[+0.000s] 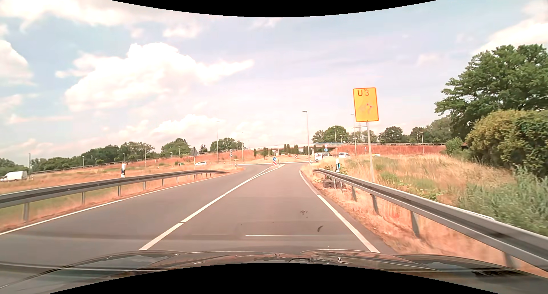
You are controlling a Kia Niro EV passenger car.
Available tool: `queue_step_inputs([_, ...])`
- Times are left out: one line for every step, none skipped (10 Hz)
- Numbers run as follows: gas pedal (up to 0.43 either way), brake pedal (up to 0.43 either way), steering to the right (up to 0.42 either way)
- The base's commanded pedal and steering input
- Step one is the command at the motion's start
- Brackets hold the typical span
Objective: Follow the waypoints while adhering to traffic rules and regulations
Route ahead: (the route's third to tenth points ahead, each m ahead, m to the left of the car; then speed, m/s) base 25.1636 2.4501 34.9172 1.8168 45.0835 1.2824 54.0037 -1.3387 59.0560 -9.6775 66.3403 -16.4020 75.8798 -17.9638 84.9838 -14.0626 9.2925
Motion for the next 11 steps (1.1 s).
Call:
queue_step_inputs([0.138, 0.0, 0.004])
queue_step_inputs([0.138, 0.0, 0.004])
queue_step_inputs([0.138, 0.0, 0.004])
queue_step_inputs([0.138, 0.0, 0.004])
queue_step_inputs([0.138, 0.0, 0.004])
queue_step_inputs([0.138, 0.0, 0.004])
queue_step_inputs([0.15, 0.0, 0.003])
queue_step_inputs([0.15, 0.0, 0.004])
queue_step_inputs([0.15, 0.0, 0.004])
queue_step_inputs([0.15, 0.0, 0.004])
queue_step_inputs([0.157, 0.0, 0.004])
